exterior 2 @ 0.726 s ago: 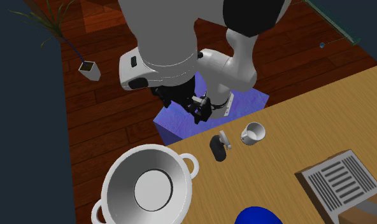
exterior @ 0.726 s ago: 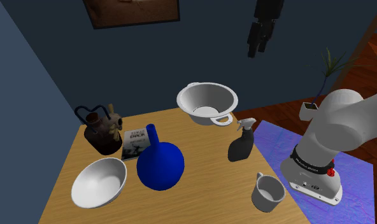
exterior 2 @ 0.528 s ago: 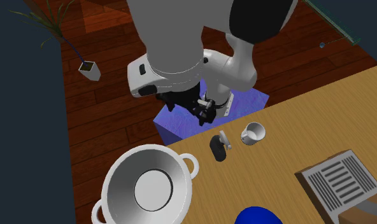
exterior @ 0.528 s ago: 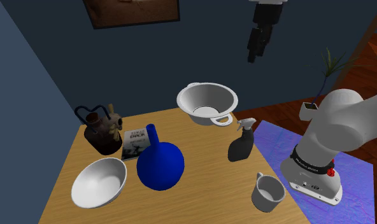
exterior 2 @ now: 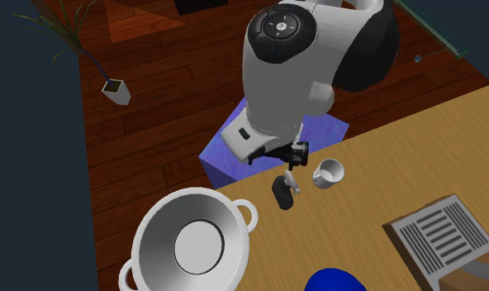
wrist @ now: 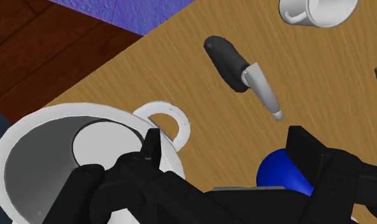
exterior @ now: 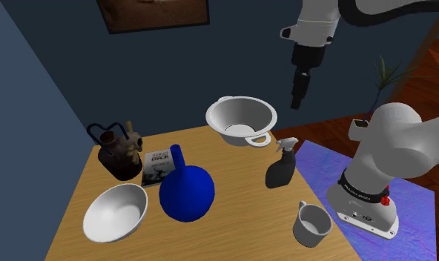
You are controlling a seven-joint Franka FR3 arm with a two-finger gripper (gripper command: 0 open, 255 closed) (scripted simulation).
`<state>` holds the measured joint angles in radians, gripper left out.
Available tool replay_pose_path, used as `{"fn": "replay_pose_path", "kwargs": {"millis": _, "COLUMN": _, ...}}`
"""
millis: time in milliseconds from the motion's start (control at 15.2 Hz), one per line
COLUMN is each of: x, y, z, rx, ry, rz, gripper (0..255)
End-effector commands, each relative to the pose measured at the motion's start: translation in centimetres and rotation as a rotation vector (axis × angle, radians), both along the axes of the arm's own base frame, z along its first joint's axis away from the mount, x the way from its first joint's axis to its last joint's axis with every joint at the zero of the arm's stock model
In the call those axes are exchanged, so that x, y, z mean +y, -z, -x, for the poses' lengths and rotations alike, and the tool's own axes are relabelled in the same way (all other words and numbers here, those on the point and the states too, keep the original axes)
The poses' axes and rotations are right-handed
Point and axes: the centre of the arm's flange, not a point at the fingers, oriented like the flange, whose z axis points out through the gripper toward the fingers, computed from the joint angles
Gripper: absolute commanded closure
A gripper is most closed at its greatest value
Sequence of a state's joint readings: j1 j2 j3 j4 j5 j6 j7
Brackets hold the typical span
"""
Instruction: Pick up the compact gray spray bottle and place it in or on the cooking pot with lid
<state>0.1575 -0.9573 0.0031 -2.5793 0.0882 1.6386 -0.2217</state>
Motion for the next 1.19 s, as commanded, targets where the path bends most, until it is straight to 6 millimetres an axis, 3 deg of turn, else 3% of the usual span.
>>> {"fn": "replay_pose_path", "kwargs": {"millis": 0, "x": 1.1, "y": 2.3, "z": 1.1, "rx": -0.007, "ry": -0.088, "rz": 0.002, "gripper": 0}}
{"fn": "replay_pose_path", "kwargs": {"millis": 396, "x": 4.2, "y": 8.3, "z": 4.7, "rx": -0.024, "ry": -0.336, "rz": 0.007, "gripper": 0}}
{"fn": "replay_pose_path", "kwargs": {"millis": 858, "x": 4.5, "y": 11.9, "z": 4.7, "rx": -0.024, "ry": -0.336, "rz": 0.007, "gripper": 0}}
{"fn": "replay_pose_path", "kwargs": {"millis": 1122, "x": 4.5, "y": 12.3, "z": 4.7, "rx": -0.024, "ry": -0.336, "rz": 0.007, "gripper": 0}}
